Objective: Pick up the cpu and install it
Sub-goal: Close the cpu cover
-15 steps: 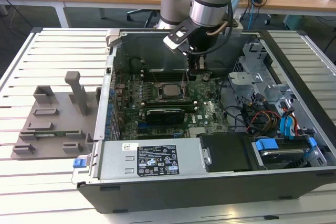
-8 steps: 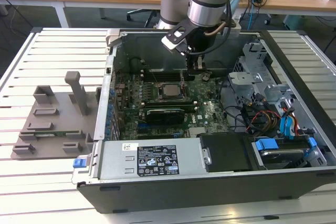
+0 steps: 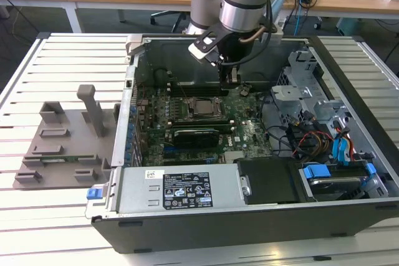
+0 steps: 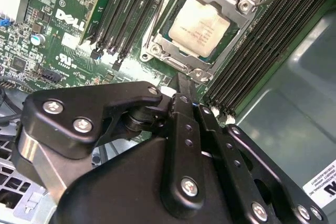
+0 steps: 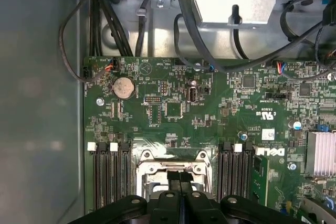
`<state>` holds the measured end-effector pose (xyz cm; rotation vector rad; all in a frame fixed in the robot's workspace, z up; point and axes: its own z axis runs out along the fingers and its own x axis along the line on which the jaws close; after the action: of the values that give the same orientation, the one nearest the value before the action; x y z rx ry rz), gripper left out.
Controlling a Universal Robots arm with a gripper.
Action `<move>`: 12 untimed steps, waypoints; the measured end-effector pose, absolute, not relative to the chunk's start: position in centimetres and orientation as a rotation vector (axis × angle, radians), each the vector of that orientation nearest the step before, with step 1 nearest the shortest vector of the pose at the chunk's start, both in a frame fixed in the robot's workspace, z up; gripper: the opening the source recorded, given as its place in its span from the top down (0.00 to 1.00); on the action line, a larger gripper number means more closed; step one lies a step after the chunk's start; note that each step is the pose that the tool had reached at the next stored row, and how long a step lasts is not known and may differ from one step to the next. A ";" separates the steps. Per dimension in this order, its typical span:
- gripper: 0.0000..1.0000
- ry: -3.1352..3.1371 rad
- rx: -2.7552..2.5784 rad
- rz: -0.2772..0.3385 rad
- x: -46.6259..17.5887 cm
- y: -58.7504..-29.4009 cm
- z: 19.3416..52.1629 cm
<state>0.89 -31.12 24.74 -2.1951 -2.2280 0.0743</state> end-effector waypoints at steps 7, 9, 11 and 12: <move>0.89 -2.228 -2.195 0.074 0.2 -31.1 24.6; 0.89 -2.228 -2.195 0.074 0.1 -31.1 24.5; 0.89 -2.228 -2.195 0.074 -0.1 -31.1 24.5; 0.89 -2.228 -2.195 0.074 -0.2 -31.1 24.4</move>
<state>-0.21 -31.12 24.41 -2.1952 -2.2279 0.0742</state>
